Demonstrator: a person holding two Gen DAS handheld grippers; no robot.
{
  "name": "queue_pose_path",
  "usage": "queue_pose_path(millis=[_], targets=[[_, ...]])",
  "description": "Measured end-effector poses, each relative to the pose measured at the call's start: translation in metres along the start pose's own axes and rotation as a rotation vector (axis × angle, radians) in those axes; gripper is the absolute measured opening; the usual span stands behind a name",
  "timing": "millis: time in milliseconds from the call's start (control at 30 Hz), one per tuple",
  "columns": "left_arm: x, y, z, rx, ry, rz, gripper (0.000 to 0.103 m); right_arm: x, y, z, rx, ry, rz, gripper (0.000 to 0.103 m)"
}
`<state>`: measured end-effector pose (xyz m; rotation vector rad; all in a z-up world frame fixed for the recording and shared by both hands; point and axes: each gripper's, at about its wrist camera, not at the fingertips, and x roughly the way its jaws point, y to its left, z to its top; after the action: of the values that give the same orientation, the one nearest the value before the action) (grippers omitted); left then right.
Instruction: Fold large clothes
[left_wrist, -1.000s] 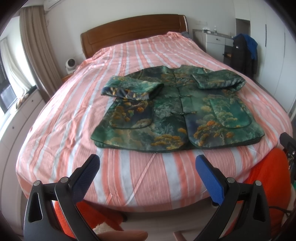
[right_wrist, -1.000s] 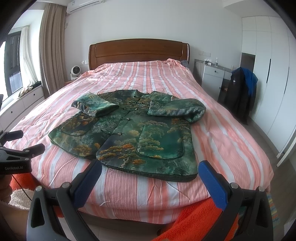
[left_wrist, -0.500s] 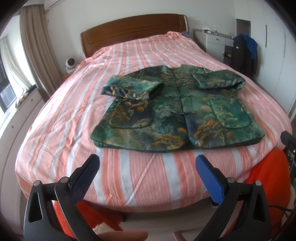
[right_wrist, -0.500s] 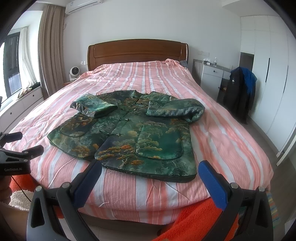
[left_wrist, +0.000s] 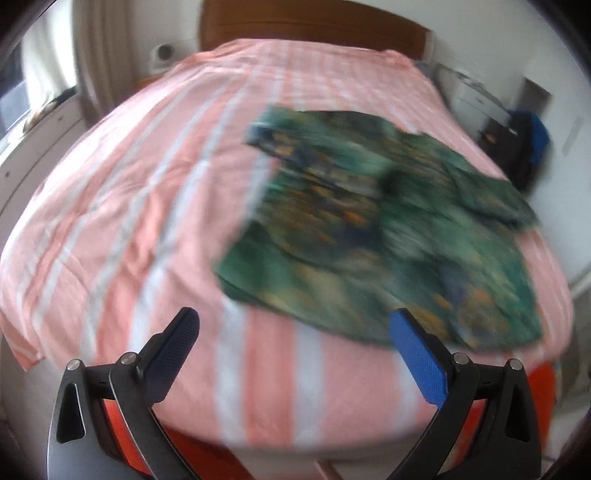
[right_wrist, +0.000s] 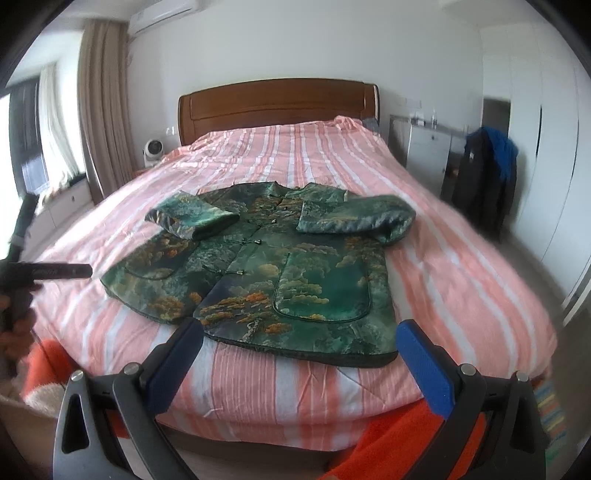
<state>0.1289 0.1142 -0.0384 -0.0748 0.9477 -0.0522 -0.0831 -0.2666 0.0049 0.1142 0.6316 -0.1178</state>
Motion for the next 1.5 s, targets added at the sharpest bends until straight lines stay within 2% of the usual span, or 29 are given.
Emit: queue_pose_path(millis=[67,200,233,333,400,433,467,500,533,600,700,733,867,900,933,1000,1100,1167,1233,1367,1500], targets=[[0.033,0.020,0.023,0.033,0.038,0.000,0.103,0.011,-0.022,0.000,0.076,0.044,0.008,0.103],[0.117,0.049,0.049,0.029,0.235,-0.188,0.103,0.024,-0.065,-0.006,0.236,0.108,0.009,0.103],[0.132,0.051,0.050,0.027,0.269,-0.207,0.102,0.026,-0.073,-0.008,0.259,0.115,0.016,0.103],[0.165,0.046,0.044,0.057,0.337,-0.193,0.102,0.044,-0.101,-0.014,0.321,0.175,0.063,0.103],[0.171,0.039,0.039,0.072,0.340,-0.186,0.102,0.064,-0.121,-0.019,0.361,0.241,0.116,0.103],[0.169,0.035,0.038,0.076,0.331,-0.192,0.092,0.076,-0.132,-0.022,0.380,0.286,0.123,0.103],[0.167,0.031,0.035,0.077,0.329,-0.208,0.059,0.083,-0.138,-0.024,0.389,0.310,0.127,0.103],[0.164,0.026,0.031,0.060,0.348,-0.254,0.042,0.093,-0.146,-0.027,0.396,0.333,0.135,0.103],[0.160,0.021,0.027,0.052,0.351,-0.254,0.013,0.103,-0.152,-0.029,0.401,0.359,0.128,0.103],[0.145,0.008,0.019,0.098,0.319,-0.202,0.011,0.118,-0.158,-0.030,0.399,0.383,0.144,0.103],[0.123,-0.004,0.003,0.104,0.291,-0.196,0.009,0.153,-0.161,-0.030,0.353,0.418,0.217,0.100],[0.115,-0.005,-0.004,0.094,0.289,-0.206,0.009,0.169,-0.163,-0.030,0.344,0.445,0.235,0.091],[0.083,-0.014,-0.044,0.089,0.296,-0.237,0.009,0.204,-0.170,-0.025,0.344,0.499,0.278,0.072],[0.076,-0.016,-0.055,0.087,0.299,-0.241,0.009,0.206,-0.171,-0.022,0.329,0.501,0.277,0.060],[0.071,-0.018,-0.065,0.079,0.303,-0.246,0.009,0.206,-0.171,-0.019,0.311,0.504,0.277,0.053],[0.062,-0.024,-0.088,0.062,0.313,-0.253,0.009,0.204,-0.171,-0.014,0.254,0.522,0.260,0.045],[0.059,-0.031,-0.105,0.062,0.307,-0.231,0.009,0.201,-0.168,-0.012,0.166,0.531,0.229,0.037],[0.061,-0.028,-0.102,0.043,0.305,-0.233,0.009,0.201,-0.168,-0.013,0.139,0.539,0.217,0.032],[0.053,-0.030,-0.104,0.040,0.300,-0.240,0.009,0.200,-0.165,-0.013,0.117,0.536,0.206,0.022],[0.046,-0.028,-0.118,0.072,0.320,-0.221,0.009,0.186,-0.161,-0.016,0.116,0.528,0.214,0.018],[0.059,-0.022,-0.122,0.059,0.336,-0.202,0.009,0.188,-0.160,-0.019,0.092,0.527,0.193,0.018]])
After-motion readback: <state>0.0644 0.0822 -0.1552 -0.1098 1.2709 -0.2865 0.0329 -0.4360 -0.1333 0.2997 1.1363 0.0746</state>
